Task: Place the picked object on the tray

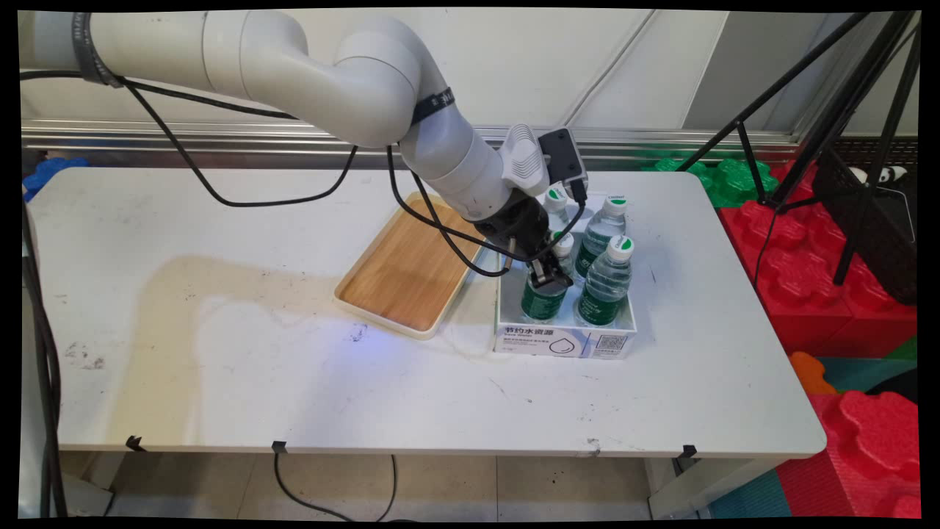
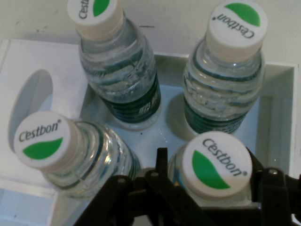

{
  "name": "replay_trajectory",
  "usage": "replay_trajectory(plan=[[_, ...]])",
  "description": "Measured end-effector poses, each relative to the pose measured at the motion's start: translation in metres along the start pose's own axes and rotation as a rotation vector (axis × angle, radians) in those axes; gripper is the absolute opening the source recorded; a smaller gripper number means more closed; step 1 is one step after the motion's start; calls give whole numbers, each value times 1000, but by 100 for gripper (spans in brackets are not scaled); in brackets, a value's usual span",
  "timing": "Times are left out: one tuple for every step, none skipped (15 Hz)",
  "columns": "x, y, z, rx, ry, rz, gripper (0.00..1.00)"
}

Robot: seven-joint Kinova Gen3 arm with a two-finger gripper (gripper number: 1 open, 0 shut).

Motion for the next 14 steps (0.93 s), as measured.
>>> replay_trajectory(plan=[[0, 0, -2, 3, 3, -2, 0], [0, -1, -5, 6, 7, -5, 0], [0, -2, -10, 8, 12, -6, 0], [0, -2, -16, 12, 21, -7, 0], [1, -3, -23, 15, 31, -8, 0], [2, -4, -29, 17, 40, -8, 0], [3, -5, -37, 22, 53, -9, 0], [5, -7, -49, 28, 70, -11, 0], [8, -9, -61, 35, 89, -11, 0], [9, -11, -73, 43, 103, -11, 0], [11, -14, -87, 53, 119, -11, 0], [11, -17, -101, 65, 131, -13, 0], [11, -20, -113, 75, 140, -17, 0], [9, -25, -126, 87, 148, -24, 0]])
